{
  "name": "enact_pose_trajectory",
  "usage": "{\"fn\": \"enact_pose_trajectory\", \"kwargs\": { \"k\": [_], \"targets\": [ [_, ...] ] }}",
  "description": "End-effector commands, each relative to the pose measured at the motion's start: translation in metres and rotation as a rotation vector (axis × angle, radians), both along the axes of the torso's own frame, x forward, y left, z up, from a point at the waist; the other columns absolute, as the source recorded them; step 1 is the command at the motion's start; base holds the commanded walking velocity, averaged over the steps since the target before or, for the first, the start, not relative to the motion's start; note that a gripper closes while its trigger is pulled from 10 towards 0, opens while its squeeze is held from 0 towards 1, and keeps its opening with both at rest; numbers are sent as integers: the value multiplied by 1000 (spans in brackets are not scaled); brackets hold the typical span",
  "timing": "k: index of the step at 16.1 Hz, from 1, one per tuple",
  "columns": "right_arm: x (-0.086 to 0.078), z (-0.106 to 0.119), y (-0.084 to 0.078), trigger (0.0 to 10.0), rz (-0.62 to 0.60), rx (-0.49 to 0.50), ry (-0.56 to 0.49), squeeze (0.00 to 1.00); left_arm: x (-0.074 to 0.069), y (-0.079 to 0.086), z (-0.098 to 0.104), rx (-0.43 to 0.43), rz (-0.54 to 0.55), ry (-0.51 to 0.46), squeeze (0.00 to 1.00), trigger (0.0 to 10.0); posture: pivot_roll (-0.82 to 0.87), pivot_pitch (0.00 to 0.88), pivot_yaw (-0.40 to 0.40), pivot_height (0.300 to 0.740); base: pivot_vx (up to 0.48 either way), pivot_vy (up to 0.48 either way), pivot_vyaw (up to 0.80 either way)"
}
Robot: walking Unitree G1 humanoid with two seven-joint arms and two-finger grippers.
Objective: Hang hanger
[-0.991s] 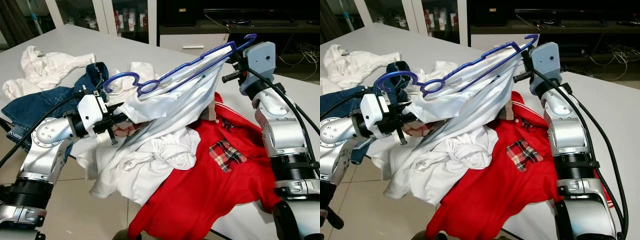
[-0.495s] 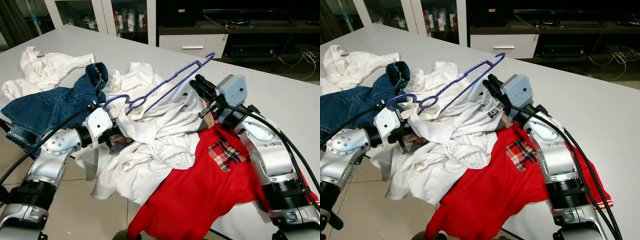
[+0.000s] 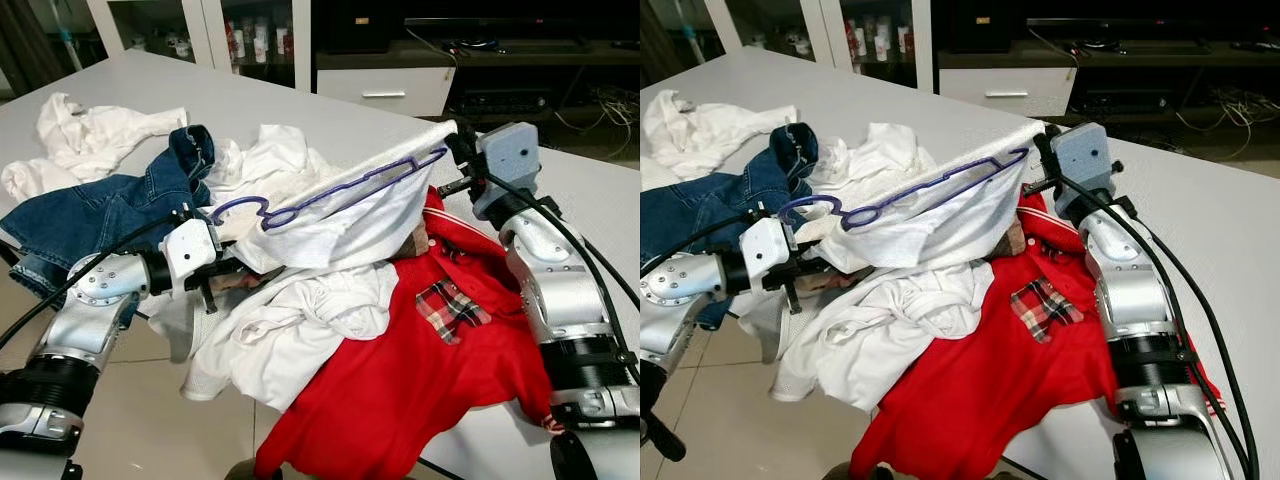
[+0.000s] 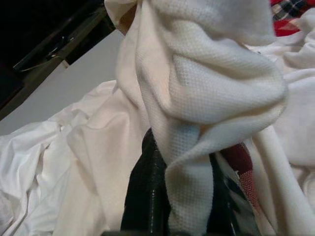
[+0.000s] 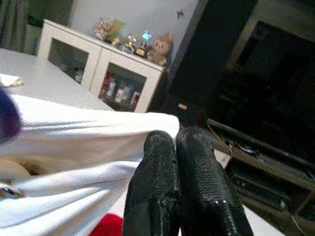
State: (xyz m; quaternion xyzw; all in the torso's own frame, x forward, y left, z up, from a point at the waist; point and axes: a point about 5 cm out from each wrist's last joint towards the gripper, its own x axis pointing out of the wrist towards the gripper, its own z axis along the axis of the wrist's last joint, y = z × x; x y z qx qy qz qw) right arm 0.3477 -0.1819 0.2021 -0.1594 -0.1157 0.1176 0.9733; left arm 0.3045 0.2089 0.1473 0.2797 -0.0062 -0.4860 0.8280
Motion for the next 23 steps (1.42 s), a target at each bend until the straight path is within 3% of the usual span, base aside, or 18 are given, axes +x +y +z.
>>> {"fn": "enact_pose_trajectory", "kwargs": {
  "k": [1,5,8,10,11,14,17,20,23],
  "targets": [
    [4,10,-8,10000,-50,3,-27,0,-3,9,-1,42,13,26,0,0,84,0,9,740,0,0,0],
    [-2,11,-1,10000,-4,-30,-38,0,2,16,-2,103,76,17,0,0,89,0,5,740,0,0,0],
    [-10,32,0,10000,24,-49,-115,0,11,20,0,175,157,-11,0,0,84,0,6,740,0,0,0],
    [-17,36,3,10000,48,-86,-134,0,19,21,5,184,224,-46,0,0,80,0,7,740,0,0,0],
    [-25,34,12,10000,92,-115,-134,0,26,15,10,171,256,-92,0,0,77,0,6,740,0,0,0],
    [-29,24,19,10000,90,-145,-107,0,32,-1,17,90,245,-121,0,0,66,0,9,740,0,0,0],
    [-31,25,17,10000,61,-170,-119,0,32,-5,20,49,225,-119,0,0,60,0,12,740,0,0,0],
    [-43,32,33,10000,148,-189,-153,0,36,3,16,109,283,-99,0,0,65,0,15,740,0,0,0],
    [-47,45,37,10000,163,-156,-194,0,36,8,11,149,311,-76,0,0,63,0,21,740,0,0,0]
  ]
}}
